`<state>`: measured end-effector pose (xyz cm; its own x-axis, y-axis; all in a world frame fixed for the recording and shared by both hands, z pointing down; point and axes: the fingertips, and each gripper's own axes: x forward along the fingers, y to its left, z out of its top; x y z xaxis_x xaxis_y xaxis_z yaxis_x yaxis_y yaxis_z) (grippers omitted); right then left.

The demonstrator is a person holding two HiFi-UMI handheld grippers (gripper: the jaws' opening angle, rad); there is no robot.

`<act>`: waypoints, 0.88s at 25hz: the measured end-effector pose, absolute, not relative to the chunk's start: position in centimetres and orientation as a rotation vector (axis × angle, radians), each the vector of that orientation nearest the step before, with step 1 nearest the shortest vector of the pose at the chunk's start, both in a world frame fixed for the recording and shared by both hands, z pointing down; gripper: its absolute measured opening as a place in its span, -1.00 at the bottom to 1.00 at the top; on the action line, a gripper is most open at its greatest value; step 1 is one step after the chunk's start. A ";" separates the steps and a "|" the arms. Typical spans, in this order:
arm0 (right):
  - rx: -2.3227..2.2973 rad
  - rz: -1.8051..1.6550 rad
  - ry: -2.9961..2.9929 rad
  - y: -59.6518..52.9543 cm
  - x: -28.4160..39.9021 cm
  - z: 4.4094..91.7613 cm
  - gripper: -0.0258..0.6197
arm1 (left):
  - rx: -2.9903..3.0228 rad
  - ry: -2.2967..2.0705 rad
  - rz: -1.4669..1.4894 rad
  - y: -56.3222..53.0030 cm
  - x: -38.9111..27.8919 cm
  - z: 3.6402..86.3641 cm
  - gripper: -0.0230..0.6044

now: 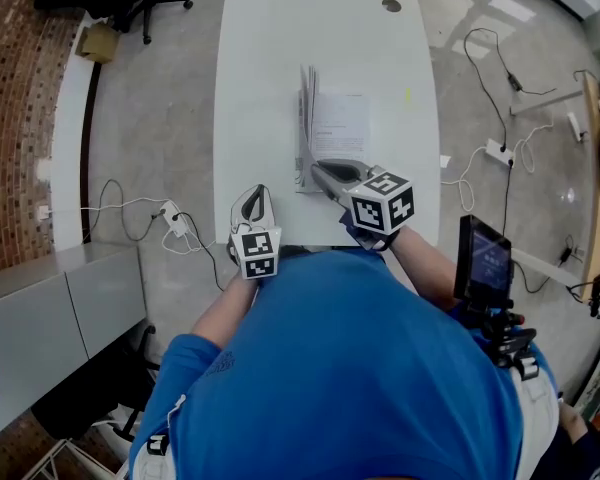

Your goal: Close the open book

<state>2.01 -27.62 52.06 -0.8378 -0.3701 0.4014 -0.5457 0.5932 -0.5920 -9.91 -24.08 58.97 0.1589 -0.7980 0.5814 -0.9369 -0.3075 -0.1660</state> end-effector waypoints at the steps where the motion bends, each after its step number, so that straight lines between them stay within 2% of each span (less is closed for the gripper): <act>1: 0.761 1.075 -2.587 -27.7 1.4 51.9 -0.86 | 2.204 -1.684 0.868 -24.1 -10.5 58.9 -0.91; 17: 0.733 1.004 -2.495 -28.1 -9.8 53.6 -0.86 | 2.189 -1.685 0.807 -24.3 -20.6 59.3 -0.91; 22: 0.714 0.970 -2.408 -28.8 -17.5 57.9 -0.86 | 2.164 -1.673 0.782 -24.7 -27.9 62.3 -0.91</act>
